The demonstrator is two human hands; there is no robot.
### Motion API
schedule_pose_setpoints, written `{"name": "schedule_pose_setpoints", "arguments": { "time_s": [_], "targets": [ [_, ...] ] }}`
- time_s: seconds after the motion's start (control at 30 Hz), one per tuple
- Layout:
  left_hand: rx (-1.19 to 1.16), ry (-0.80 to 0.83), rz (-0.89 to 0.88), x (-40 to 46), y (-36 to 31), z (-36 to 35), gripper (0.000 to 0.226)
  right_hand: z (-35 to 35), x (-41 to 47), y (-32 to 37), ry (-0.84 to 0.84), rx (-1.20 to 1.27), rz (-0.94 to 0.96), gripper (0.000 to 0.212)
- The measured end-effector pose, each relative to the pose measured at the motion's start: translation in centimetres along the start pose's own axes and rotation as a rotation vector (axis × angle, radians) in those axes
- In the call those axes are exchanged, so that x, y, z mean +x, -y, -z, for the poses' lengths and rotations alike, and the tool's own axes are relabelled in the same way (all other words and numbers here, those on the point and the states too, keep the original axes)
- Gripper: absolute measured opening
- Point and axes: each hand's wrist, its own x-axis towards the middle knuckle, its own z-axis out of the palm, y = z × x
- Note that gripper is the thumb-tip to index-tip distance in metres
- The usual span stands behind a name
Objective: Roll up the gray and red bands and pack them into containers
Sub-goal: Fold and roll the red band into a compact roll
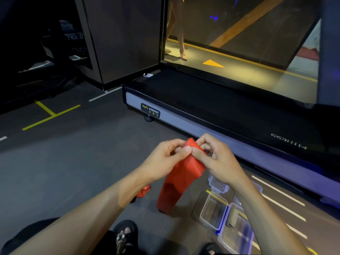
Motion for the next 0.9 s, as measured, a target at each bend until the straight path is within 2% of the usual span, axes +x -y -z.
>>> {"name": "schedule_pose_setpoints", "arguments": {
  "time_s": [0.17, 0.33, 0.47, 0.6, 0.67, 0.73, 0.8, 0.9],
  "targets": [
    [0.113, 0.006, -0.054, 0.02, -0.11, 0.34, 0.023, 0.21, 0.02, 0.02, -0.009, 0.076, -0.016, 0.021],
    [0.181, -0.051, -0.037, 0.2, 0.3, 0.5, 0.032, -0.18, 0.29, -0.11, 0.001, 0.056, -0.022, 0.022],
    [0.081, -0.075, -0.005, 0.39, 0.53, 0.59, 0.026, -0.4, 0.47, 0.05, -0.043, 0.009, -0.004, 0.025],
    [0.061, -0.007, -0.049, 0.25, 0.05, 0.37, 0.037, -0.2, 0.48, -0.15, 0.049, 0.068, -0.037, 0.042],
    [0.06, 0.005, -0.059, 0.28, 0.04, 0.43, 0.032, -0.17, 0.43, -0.23, 0.109, 0.17, -0.088, 0.051],
    [0.033, 0.002, -0.032, 0.29, 0.05, 0.5, 0.028, -0.17, 0.37, -0.27, 0.164, 0.249, -0.111, 0.052],
    [0.018, -0.017, 0.001, 0.3, 0.28, 0.47, 0.025, -0.32, 0.34, -0.44, 0.203, 0.192, -0.098, 0.056],
    [0.001, -0.07, 0.022, 0.38, 0.66, 0.56, 0.029, -0.6, 0.2, -0.67, 0.17, 0.131, -0.037, 0.033]
  ]
}}
